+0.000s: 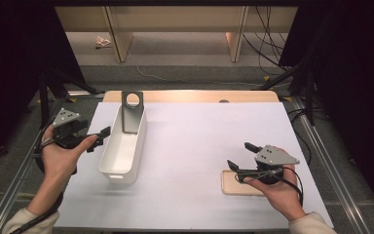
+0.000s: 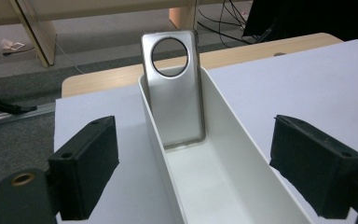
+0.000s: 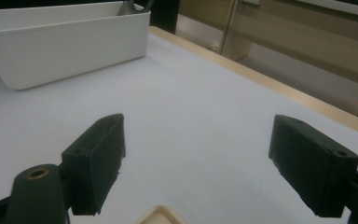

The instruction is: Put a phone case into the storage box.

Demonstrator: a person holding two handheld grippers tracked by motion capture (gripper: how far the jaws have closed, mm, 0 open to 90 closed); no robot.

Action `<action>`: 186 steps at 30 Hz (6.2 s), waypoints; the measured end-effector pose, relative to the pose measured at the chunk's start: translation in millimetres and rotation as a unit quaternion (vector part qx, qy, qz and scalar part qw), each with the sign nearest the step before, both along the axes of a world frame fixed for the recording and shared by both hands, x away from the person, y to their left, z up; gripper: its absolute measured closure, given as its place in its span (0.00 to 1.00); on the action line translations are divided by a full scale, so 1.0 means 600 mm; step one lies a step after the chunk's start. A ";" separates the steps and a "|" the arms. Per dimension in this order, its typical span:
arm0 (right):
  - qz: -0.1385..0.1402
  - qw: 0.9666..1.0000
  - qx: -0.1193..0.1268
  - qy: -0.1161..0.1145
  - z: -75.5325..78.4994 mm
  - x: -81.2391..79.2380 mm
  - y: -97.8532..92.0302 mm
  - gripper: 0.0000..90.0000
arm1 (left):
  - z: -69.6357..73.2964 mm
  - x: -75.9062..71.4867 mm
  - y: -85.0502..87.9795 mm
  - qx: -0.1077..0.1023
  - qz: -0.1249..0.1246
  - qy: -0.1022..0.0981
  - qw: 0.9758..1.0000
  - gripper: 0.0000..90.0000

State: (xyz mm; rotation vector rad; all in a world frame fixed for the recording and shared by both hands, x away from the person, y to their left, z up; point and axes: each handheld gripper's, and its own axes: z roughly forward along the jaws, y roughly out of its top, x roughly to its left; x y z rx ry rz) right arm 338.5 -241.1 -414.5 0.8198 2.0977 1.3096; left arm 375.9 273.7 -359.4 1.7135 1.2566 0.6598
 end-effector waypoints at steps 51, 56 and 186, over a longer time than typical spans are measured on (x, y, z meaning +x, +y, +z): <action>-0.119 0.874 -0.206 0.424 -0.042 -0.038 -0.090 1.00 | -0.042 -0.086 -0.044 0.000 -0.048 -0.015 0.999 0.33; -0.128 0.862 -0.226 0.435 -0.053 -0.027 -0.089 1.00 | -0.042 -0.085 -0.043 0.002 -0.047 -0.016 0.999 0.33; 0.249 0.807 -0.484 0.231 -0.062 0.040 0.105 0.98 | -0.056 -0.093 -0.062 0.006 -0.075 -0.016 0.997 0.31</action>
